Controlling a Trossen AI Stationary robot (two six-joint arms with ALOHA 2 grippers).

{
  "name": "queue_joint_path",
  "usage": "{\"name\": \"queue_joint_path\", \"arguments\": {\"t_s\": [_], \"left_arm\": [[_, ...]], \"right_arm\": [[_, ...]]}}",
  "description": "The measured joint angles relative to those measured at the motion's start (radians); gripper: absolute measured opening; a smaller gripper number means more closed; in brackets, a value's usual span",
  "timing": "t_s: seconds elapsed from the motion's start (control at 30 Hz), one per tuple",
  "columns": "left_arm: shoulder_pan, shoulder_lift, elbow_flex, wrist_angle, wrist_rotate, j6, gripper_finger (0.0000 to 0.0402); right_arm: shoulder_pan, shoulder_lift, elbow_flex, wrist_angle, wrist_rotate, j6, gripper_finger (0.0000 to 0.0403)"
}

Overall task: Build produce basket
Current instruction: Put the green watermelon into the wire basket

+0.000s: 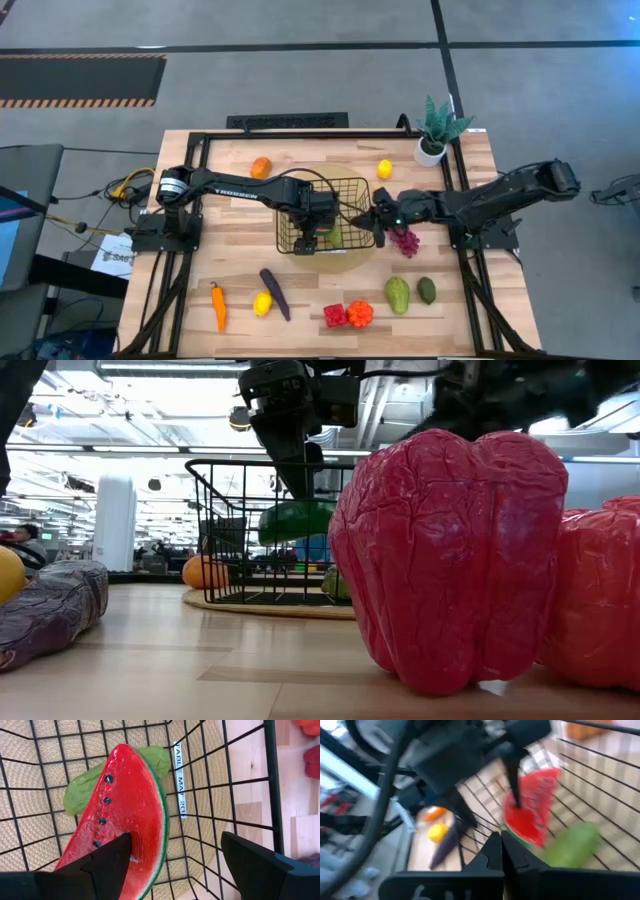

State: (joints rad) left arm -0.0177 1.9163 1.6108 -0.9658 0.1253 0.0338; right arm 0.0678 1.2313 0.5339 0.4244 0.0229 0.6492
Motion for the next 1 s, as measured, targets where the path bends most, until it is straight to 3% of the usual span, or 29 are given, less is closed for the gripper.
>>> {"name": "queue_joint_path", "arguments": {"t_s": [0.17,0.47,0.67,1.0], "left_arm": [[0.000,-0.001,0.000,0.007,-0.001,0.000,0.0293],[0.000,-0.001,-0.001,0.013,-0.001,0.000,0.0293],[0.000,-0.001,0.053,0.007,-0.002,-0.001,0.0293],[-0.006,0.000,0.277,-0.114,-0.062,0.002,0.0293]], "right_arm": [[-0.079,0.128,0.000,0.183,-0.135,-0.002,0.0000],[-0.161,0.263,0.003,0.249,-0.257,0.042,0.0000],[-0.162,0.177,0.002,0.320,-0.290,0.033,0.0000],[-0.162,-0.007,0.003,0.113,-0.264,-0.003,0.0000]]}}
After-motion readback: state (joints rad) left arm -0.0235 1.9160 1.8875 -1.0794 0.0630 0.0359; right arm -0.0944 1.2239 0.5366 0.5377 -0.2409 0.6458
